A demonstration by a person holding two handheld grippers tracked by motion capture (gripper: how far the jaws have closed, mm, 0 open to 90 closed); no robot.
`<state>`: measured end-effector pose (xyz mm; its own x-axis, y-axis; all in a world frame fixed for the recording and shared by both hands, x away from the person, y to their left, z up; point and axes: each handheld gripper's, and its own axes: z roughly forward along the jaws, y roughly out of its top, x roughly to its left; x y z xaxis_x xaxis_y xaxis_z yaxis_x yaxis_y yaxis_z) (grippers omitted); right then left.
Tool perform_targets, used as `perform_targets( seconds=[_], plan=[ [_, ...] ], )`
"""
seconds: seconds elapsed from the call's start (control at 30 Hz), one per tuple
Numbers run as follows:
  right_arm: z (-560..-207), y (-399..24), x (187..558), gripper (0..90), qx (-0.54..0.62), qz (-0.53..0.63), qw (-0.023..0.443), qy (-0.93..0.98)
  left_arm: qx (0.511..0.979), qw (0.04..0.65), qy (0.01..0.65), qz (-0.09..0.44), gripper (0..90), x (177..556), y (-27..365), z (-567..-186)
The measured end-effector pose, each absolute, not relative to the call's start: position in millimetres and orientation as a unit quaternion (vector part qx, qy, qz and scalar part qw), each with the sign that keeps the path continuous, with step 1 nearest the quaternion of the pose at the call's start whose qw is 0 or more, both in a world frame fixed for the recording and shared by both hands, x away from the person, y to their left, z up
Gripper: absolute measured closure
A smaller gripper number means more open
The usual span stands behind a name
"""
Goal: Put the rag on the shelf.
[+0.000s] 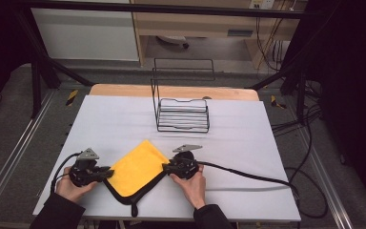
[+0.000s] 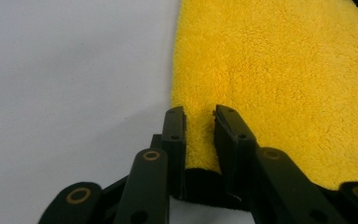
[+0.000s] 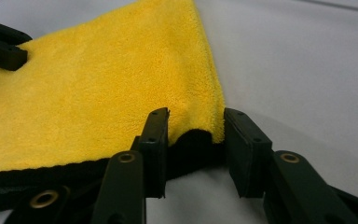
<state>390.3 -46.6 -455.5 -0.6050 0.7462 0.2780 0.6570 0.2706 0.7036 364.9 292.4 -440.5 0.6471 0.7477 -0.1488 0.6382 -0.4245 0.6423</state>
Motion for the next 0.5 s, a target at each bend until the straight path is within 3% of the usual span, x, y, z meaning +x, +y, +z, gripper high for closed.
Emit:
perform_targets(
  seconds=[0.17,0.5],
  plan=[
    [-453,-47,392,78.2,0.443,0.414,0.034,0.794,0.838,0.340,0.421,0.076,81.9,365,291,-438],
    [-429,-60,397,80.5,0.422,0.416,0.039,0.805,0.823,0.367,0.431,0.049,84.3,355,279,-434]
  ],
)
